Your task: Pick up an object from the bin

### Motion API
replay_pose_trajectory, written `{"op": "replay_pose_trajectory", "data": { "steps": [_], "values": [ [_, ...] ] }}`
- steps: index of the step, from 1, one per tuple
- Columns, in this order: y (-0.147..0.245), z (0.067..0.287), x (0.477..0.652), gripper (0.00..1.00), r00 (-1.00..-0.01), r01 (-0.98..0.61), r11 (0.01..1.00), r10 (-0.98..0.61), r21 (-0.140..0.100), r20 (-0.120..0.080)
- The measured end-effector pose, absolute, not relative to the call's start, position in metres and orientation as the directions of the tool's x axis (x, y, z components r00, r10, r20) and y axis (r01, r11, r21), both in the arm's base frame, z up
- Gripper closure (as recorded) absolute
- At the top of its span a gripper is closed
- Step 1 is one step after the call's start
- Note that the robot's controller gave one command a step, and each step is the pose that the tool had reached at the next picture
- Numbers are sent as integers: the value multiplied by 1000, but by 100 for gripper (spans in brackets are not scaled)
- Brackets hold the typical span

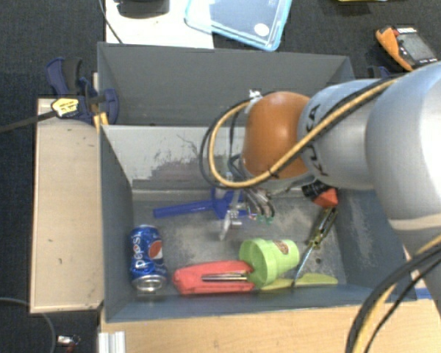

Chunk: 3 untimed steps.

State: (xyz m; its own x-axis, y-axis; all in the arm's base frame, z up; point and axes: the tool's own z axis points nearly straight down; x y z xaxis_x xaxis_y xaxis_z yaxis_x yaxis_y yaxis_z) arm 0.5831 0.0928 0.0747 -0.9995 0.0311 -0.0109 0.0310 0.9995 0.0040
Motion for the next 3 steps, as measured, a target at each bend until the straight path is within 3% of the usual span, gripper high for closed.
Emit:
{"op": "replay_pose_trajectory", "data": {
  "steps": [1,2,3],
  "values": [
    [92,78,582,100,-1000,27,1000,27,4,-10],
    [92,78,582,100,-1000,28,1000,28,4,-10],
    [92,95,581,100,-1000,30,1000,30,5,-9]
  ]
}}
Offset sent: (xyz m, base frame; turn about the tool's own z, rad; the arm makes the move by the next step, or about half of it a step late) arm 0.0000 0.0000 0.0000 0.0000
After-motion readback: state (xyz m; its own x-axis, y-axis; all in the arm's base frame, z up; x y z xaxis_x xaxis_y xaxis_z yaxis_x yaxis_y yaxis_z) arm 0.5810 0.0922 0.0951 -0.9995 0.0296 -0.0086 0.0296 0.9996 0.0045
